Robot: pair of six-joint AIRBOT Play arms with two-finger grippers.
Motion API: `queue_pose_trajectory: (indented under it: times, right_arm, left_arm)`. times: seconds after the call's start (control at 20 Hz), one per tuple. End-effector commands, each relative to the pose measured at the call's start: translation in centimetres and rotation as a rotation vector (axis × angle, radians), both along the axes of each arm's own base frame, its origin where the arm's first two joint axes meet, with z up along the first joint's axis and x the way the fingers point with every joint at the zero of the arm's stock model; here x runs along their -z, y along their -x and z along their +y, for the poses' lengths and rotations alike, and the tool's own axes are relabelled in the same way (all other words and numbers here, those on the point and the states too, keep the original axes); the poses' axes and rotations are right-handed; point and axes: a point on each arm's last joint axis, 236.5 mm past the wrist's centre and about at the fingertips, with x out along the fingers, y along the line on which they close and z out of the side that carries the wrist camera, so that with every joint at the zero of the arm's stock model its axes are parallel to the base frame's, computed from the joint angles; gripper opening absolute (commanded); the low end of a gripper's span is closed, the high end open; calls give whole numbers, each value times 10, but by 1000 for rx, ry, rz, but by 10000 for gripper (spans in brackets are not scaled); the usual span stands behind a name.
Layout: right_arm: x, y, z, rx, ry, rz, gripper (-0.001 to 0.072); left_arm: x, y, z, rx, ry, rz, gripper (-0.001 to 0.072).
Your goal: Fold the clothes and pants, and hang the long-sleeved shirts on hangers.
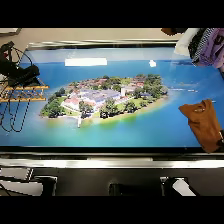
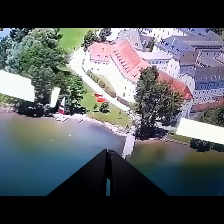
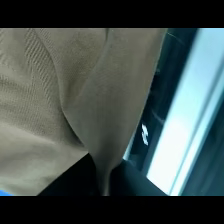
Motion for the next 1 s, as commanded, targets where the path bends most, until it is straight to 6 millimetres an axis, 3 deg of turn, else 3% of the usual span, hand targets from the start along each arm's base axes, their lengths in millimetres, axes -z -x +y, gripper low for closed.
queue_pose_trajectory:
  times: [0.0,0.3,0.35,0.45,0.6,0.65,0.7,0.8,0.85,0.9,0.95]
  right_arm:
    - [4,24,12,2,-42,87,29]
    - [5,51,16,25,-57,197,36]
    - [6,56,16,24,-58,219,114]
    - [5,61,15,18,-51,242,373]
    - [-7,63,2,-12,10,250,395]
    - [-19,49,-8,-19,58,187,378]
    - [-39,19,-16,-41,106,56,328]
    - [-98,-77,-15,-163,180,-341,234]
    - [-130,-123,2,-274,204,-500,198]
    - [-150,-157,29,-393,216,-580,172]
    - [-160,-186,67,-534,216,-616,153]
  left_arm:
    - [0,0,0,-1,0,1,13]
    - [0,0,0,1,0,1,13]
    - [0,0,0,1,0,0,13]
    - [0,0,0,1,0,0,13]
    - [0,0,0,1,0,0,13]
    - [0,0,0,1,0,0,13]
    - [0,0,0,1,0,0,13]
    - [0,-1,-1,12,-3,-4,13]
    - [0,-1,-3,44,-12,-8,13]
    - [1,1,-7,86,-23,-10,12]
    - [4,4,-10,110,-34,-4,12]
